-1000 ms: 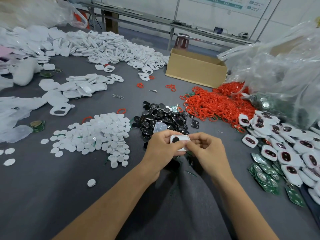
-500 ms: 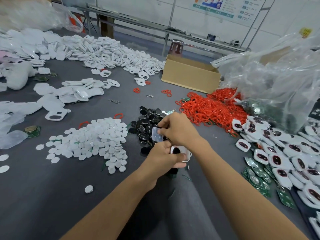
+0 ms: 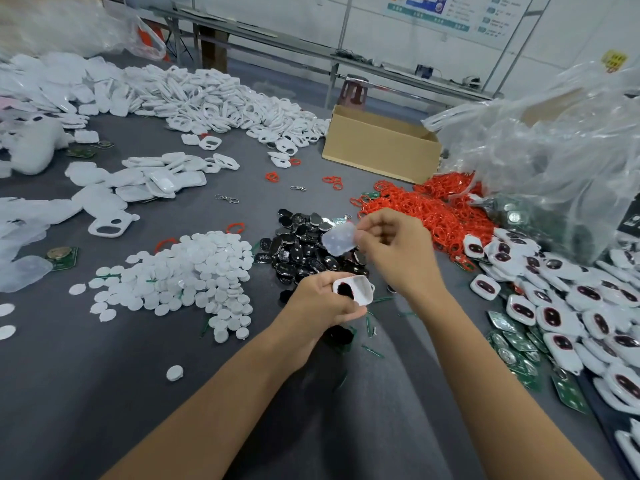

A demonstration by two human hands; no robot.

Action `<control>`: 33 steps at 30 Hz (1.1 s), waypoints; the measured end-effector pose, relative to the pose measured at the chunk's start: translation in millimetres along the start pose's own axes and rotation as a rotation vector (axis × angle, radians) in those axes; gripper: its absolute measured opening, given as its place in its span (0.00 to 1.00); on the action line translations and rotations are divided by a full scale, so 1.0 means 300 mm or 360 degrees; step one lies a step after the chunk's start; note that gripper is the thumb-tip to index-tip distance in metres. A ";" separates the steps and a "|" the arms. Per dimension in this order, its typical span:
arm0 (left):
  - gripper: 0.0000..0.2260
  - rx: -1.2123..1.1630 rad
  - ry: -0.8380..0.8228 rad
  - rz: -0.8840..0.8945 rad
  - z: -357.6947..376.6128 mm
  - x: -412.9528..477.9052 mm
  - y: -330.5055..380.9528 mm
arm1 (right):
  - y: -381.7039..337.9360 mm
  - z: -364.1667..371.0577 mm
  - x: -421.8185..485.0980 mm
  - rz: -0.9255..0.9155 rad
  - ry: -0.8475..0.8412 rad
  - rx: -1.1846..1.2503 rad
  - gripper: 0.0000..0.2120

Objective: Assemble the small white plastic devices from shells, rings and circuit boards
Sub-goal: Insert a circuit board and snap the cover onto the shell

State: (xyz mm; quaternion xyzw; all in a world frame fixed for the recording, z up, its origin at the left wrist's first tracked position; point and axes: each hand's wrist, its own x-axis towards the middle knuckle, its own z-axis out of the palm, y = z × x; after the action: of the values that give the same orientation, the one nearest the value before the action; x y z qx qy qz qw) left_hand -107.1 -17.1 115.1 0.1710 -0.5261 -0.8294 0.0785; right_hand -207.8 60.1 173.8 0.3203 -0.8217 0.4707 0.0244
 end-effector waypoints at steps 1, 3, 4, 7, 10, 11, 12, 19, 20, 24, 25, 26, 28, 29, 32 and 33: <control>0.17 -0.0050 0.0009 -0.0015 -0.002 0.001 0.005 | 0.005 -0.019 -0.023 0.0030 0.0063 0.0137 0.06; 0.18 -0.0159 0.0019 -0.0040 0.000 0.005 0.013 | 0.021 -0.043 -0.080 0.0131 0.0141 0.0374 0.06; 0.19 -0.0216 0.0020 -0.0052 0.001 0.007 0.015 | 0.031 -0.045 -0.108 0.0202 0.0155 0.0477 0.05; 0.22 -0.0356 0.0023 -0.0061 0.002 0.011 0.017 | 0.062 -0.029 -0.167 0.0412 0.0142 0.0710 0.04; 0.24 -0.0499 0.0014 -0.0054 -0.004 0.011 0.024 | 0.079 -0.010 -0.179 0.0519 0.0152 0.0816 0.05; 0.24 -0.0523 0.0017 -0.0048 -0.006 0.013 0.024 | 0.081 -0.007 -0.179 0.0532 0.0160 0.0830 0.05; 0.25 -0.0526 0.0020 -0.0039 -0.007 0.015 0.024 | 0.082 -0.006 -0.178 0.0539 0.0169 0.0843 0.05; 0.25 -0.0442 0.0010 -0.0008 -0.002 0.019 0.020 | 0.074 -0.001 -0.178 0.0514 0.0184 0.0869 0.04; 0.25 -0.0446 0.0007 -0.0006 -0.002 0.019 0.020 | 0.073 0.000 -0.178 0.0513 0.0185 0.0868 0.04; 0.25 -0.0398 -0.0005 0.0004 -0.004 0.017 0.020 | 0.072 0.002 -0.180 0.0509 0.0188 0.0817 0.05; 0.25 -0.0385 -0.0007 0.0005 -0.004 0.017 0.019 | 0.072 0.004 -0.181 0.0507 0.0193 0.0784 0.06; 0.25 -0.0377 -0.0010 0.0004 -0.004 0.017 0.019 | 0.073 0.006 -0.182 0.0505 0.0204 0.0745 0.06; 0.24 -0.0375 -0.0024 0.0003 -0.004 0.019 0.018 | 0.075 0.010 -0.183 0.0495 0.0249 0.0662 0.06; 0.24 -0.0375 -0.0030 0.0008 -0.005 0.021 0.017 | 0.077 0.013 -0.184 0.0482 0.0281 0.0607 0.06; 0.19 -0.0358 -0.0018 0.0037 -0.007 0.022 0.012 | 0.081 0.022 -0.188 0.0411 0.0359 0.0390 0.07; 0.17 -0.0349 -0.0009 0.0048 -0.007 0.022 0.010 | 0.081 0.025 -0.190 0.0377 0.0373 0.0333 0.07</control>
State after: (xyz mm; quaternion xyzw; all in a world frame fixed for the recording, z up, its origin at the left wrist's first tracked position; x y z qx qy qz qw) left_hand -112.6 -22.3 115.7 0.1513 -0.4350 -0.8811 0.1078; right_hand -174.0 91.5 131.7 0.1652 -0.7917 0.5873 0.0310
